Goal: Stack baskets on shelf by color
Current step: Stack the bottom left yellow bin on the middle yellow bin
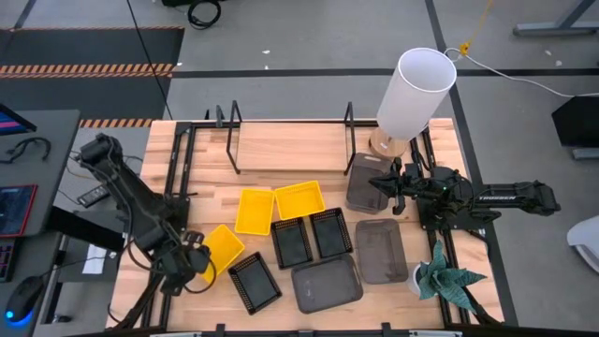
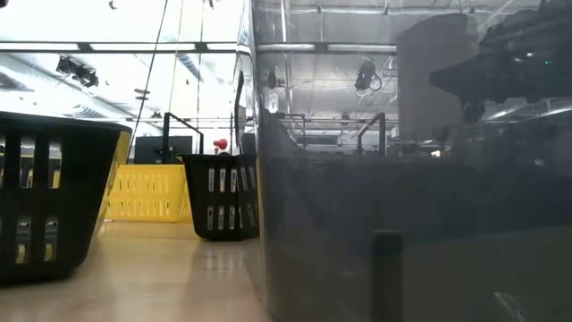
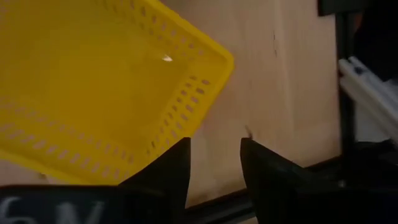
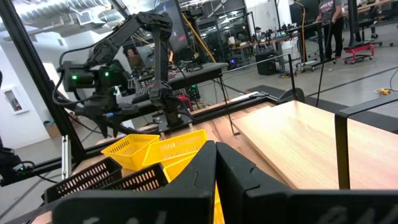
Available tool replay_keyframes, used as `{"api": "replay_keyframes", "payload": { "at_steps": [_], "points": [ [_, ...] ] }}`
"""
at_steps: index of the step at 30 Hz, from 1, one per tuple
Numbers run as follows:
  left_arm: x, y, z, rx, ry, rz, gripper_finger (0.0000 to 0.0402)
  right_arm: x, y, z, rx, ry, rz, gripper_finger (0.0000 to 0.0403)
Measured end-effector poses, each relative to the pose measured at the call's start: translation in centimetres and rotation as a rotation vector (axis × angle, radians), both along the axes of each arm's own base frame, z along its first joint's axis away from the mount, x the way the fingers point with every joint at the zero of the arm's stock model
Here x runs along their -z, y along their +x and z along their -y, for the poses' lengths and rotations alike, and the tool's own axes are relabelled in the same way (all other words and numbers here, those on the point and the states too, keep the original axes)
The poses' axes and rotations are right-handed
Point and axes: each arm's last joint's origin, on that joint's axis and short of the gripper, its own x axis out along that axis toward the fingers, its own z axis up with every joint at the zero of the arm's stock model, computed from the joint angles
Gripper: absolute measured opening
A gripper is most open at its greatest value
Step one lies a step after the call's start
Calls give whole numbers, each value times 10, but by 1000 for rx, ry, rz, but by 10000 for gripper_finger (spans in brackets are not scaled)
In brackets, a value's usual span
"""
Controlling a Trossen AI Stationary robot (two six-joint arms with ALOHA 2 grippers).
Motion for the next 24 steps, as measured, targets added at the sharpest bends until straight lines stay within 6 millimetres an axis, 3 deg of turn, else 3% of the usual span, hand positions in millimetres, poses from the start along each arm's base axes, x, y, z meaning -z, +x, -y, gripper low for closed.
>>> {"api": "replay_keyframes", "payload": {
  "at_steps": [7, 13, 19, 24],
  "points": [
    [12, -5, 12, 170, 145, 106, 167, 0, 0, 0, 0, 0, 0, 14],
    [28, -4, 24, 261, 227, 113, 157, 0, 0, 0, 0, 0, 0, 14],
    [42, -1, 29, 264, 291, 80, 123, 0, 0, 0, 0, 0, 0, 14],
    [50, 0, 31, 233, 317, 47, 64, 0, 0, 0, 0, 0, 0, 14]
  ]
}}
